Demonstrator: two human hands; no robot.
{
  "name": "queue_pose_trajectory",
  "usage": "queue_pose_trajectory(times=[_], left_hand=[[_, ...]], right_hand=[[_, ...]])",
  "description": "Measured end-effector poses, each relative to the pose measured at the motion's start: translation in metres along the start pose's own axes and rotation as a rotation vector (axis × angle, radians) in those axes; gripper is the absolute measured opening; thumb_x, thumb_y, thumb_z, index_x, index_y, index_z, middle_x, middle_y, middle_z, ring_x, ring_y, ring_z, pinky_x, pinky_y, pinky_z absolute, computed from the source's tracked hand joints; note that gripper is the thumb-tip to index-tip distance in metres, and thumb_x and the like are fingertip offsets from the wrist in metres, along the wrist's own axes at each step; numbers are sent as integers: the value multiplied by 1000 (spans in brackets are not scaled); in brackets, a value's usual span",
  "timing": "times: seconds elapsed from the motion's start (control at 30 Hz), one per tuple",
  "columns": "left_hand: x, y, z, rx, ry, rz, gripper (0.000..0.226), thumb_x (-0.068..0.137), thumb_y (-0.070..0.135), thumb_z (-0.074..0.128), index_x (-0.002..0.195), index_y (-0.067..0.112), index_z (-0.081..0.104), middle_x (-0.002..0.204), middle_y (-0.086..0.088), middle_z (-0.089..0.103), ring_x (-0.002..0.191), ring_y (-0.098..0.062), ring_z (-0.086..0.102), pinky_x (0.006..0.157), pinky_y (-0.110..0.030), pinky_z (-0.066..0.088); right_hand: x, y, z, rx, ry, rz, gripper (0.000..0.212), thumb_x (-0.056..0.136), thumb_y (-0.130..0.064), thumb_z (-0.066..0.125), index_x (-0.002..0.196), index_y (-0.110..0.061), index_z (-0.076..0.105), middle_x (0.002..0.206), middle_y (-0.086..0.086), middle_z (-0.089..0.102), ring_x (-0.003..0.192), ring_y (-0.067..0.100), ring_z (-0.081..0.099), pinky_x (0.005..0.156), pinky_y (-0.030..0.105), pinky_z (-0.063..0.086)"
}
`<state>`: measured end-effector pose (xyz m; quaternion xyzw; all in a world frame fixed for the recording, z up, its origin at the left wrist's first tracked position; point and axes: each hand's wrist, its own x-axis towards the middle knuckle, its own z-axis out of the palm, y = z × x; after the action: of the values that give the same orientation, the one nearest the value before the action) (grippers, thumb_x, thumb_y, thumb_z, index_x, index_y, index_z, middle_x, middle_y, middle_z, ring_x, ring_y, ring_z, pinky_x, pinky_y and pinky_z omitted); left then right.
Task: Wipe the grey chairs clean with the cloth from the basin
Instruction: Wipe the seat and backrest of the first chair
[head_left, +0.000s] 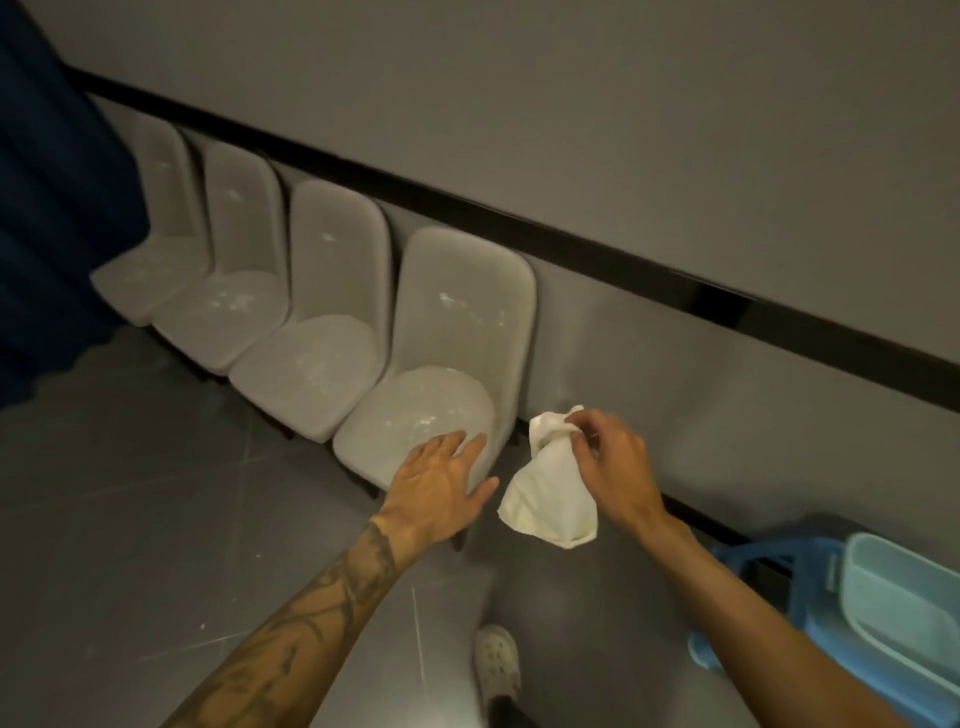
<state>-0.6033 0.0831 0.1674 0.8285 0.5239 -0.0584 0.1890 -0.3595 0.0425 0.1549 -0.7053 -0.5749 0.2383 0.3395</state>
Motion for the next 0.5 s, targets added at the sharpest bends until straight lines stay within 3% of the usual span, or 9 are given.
queue_pose_trajectory(times=[0.27, 0.37, 0.5], left_hand=[[55, -144, -22, 30, -64, -76, 72, 107, 59, 40, 168, 31, 16, 174, -2, 18, 159, -21, 20, 128, -35, 14], [83, -187, -22, 44, -88, -79, 71, 107, 60, 39, 168, 31, 16, 175, -2, 19, 160, -21, 20, 128, -35, 13], [119, -235, -14, 48, -112, -54, 71, 107, 60, 39, 168, 31, 17, 174, -2, 21, 159, -20, 22, 128, -34, 14]], right_hand=[[79, -39, 144, 79, -20, 80, 11, 101, -21, 61, 102, -30, 66, 98, -11, 63, 83, 2, 60, 74, 20, 47], [104, -44, 183, 78, -29, 103, 11, 100, -17, 62, 105, -26, 67, 99, -11, 63, 86, 10, 62, 76, 21, 48], [132, -54, 216, 46, -6, 181, 11, 100, -20, 62, 106, -27, 67, 95, -16, 59, 82, 3, 60, 71, 3, 40]])
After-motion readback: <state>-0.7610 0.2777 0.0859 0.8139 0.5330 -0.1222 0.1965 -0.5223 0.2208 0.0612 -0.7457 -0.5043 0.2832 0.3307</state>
